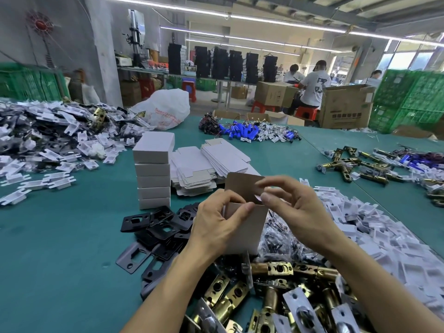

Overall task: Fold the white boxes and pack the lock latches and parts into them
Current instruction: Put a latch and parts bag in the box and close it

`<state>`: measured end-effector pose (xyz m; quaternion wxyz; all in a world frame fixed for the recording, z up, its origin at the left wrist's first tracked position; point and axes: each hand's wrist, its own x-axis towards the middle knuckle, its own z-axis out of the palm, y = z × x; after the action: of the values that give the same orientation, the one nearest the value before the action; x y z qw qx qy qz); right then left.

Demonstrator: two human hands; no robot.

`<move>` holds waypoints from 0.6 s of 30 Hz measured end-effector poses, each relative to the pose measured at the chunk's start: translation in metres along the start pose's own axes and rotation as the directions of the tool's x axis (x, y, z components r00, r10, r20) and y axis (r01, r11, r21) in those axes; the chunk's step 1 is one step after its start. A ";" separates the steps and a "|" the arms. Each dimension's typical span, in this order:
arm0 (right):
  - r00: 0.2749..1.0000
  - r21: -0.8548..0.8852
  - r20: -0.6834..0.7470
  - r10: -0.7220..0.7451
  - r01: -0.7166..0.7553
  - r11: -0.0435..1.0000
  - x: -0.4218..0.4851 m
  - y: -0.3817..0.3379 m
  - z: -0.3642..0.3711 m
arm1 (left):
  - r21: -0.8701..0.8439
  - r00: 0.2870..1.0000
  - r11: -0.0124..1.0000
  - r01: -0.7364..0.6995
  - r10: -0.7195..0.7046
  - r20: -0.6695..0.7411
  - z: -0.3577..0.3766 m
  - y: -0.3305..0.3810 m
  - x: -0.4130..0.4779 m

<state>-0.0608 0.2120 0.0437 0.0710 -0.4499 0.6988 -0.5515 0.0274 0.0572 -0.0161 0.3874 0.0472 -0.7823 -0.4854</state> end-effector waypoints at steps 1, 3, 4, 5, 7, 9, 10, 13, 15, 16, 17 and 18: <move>1.000 0.080 -0.017 -0.019 0.020 0.997 0.001 -0.001 0.001 | -0.003 1.000 1.000 0.010 -0.010 0.004 0.000 0.000 0.000; 0.999 0.164 -0.022 -0.041 0.044 0.985 0.002 -0.003 0.004 | -0.036 0.999 0.999 0.037 -0.036 0.006 -0.001 -0.001 -0.001; 0.999 0.154 -0.022 -0.039 0.042 0.987 0.002 -0.004 0.005 | -0.061 0.999 0.997 0.039 -0.039 0.004 -0.001 -0.002 -0.001; 0.999 0.121 -0.030 -0.034 0.037 0.992 0.003 -0.004 0.006 | -0.090 1.000 0.996 0.029 -0.029 0.002 0.000 -0.003 -0.001; 0.998 0.054 -0.058 -0.031 0.034 0.998 0.005 -0.002 0.007 | -0.149 1.000 0.989 0.012 -0.014 -0.014 0.001 -0.004 -0.002; 0.996 0.057 -0.088 -0.001 0.006 0.998 0.007 0.000 0.008 | -0.190 0.999 0.982 0.013 -0.022 -0.046 0.001 -0.003 -0.002; 0.995 0.072 -0.094 0.020 -0.013 0.997 0.008 0.001 0.007 | -0.203 0.998 0.979 0.013 -0.026 -0.060 0.002 -0.004 -0.002; 0.995 0.130 -0.063 0.075 -0.066 0.989 0.009 0.000 0.006 | -0.209 0.995 0.978 0.021 -0.041 -0.095 0.002 -0.003 -0.001; 0.990 0.199 -0.035 0.133 -0.124 0.972 0.009 -0.002 0.004 | -0.229 0.992 0.972 0.047 -0.073 -0.107 0.001 -0.002 -0.001; 0.987 0.219 -0.020 0.160 -0.152 0.964 0.010 -0.003 0.003 | -0.253 0.990 0.965 0.066 -0.096 -0.107 0.000 0.000 -0.001; 0.985 0.219 -0.002 0.175 -0.170 0.961 0.010 -0.004 0.002 | -0.274 0.988 0.958 0.077 -0.111 -0.108 -0.001 0.001 -0.001; 0.984 0.208 0.018 0.177 -0.177 0.962 0.011 -0.005 0.002 | -0.288 0.987 0.954 0.081 -0.118 -0.111 -0.001 0.002 -0.001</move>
<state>-0.0638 0.2032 0.0515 0.1666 -0.3754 0.6744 -0.6136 0.0294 0.0575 -0.0147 0.4143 0.0617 -0.6753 -0.6071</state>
